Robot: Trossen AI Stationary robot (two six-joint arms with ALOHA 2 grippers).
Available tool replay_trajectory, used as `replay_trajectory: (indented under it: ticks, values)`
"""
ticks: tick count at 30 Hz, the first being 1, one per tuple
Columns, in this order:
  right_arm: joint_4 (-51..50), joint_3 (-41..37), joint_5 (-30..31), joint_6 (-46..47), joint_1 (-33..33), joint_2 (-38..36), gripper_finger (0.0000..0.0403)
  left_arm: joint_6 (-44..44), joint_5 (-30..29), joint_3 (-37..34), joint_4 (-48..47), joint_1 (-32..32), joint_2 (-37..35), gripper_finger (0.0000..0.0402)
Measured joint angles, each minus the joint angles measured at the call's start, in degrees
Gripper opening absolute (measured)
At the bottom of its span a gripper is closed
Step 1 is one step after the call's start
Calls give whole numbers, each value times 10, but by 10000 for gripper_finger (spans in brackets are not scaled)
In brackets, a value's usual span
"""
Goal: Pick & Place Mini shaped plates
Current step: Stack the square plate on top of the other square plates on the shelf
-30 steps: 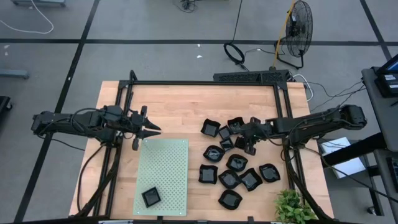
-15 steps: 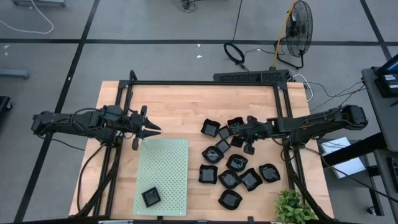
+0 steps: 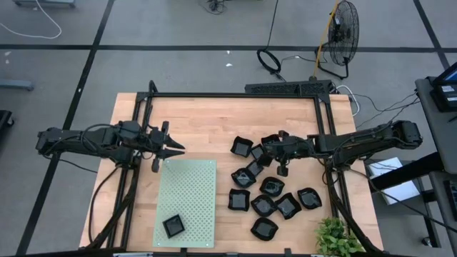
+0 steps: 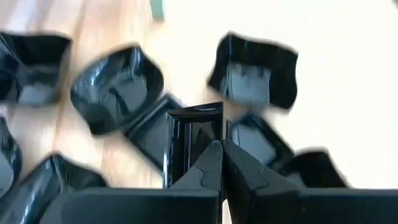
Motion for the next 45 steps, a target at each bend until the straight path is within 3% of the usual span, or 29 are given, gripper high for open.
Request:
replay_trajectory:
  ticks: [8,12,16,22,30,37,45]
  values:
    - [136,0,-1,-64,0,9,0,0,0,0,0,0,0,76]
    - [273,-14,-2,-96,0,38,0,0,0,0,0,0,0,76]
    - [438,-37,-21,-122,0,80,0,0,0,0,0,0,0,76]
    - [605,-42,-92,-145,0,151,0,0,0,0,0,0,0,76]
    - [816,-41,-111,-145,0,252,0,2,0,0,10,0,0,76]
    - [846,10,-104,-169,2,295,0,13,0,0,76,0,4,76]
    - [835,90,-103,-233,16,348,0,-23,21,0,127,-7,71,76]
